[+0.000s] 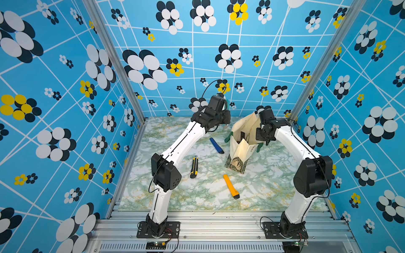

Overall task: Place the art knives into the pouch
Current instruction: Place the utility knife in the pouch.

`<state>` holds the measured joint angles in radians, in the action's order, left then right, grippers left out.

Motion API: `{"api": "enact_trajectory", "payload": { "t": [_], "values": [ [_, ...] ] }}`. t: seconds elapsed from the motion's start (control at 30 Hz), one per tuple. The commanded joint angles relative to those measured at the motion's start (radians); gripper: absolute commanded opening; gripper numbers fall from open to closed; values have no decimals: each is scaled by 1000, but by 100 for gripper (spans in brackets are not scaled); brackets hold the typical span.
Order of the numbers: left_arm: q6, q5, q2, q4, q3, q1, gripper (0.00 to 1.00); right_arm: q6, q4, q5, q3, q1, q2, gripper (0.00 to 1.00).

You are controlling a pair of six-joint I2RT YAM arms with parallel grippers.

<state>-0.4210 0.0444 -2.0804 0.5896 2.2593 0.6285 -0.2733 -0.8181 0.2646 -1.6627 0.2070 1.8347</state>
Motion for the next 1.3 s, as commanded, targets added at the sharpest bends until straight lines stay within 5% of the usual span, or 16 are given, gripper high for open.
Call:
{"api": "enact_trajectory", "payload": {
  "t": [0.0,0.4,0.43,0.53,0.63,1.0,1.27],
  "values": [
    [32,94,-49,-93,41,41,25,-15,53,-41,-14,14,15,0],
    [81,104,-176,26,109,74,29,-21,71,-42,2,35,12,0],
    [84,98,-176,36,109,74,37,-22,72,-42,-3,35,16,0],
    [112,88,-161,47,105,73,79,-25,67,-42,-15,34,27,0],
    [166,70,-126,37,83,71,99,-27,60,-40,-23,35,35,0],
    [158,12,104,-94,-206,-17,100,-40,65,-22,-6,35,45,0],
    [163,-168,276,26,-645,-97,100,-49,41,2,-77,35,94,0]
  ]
}}
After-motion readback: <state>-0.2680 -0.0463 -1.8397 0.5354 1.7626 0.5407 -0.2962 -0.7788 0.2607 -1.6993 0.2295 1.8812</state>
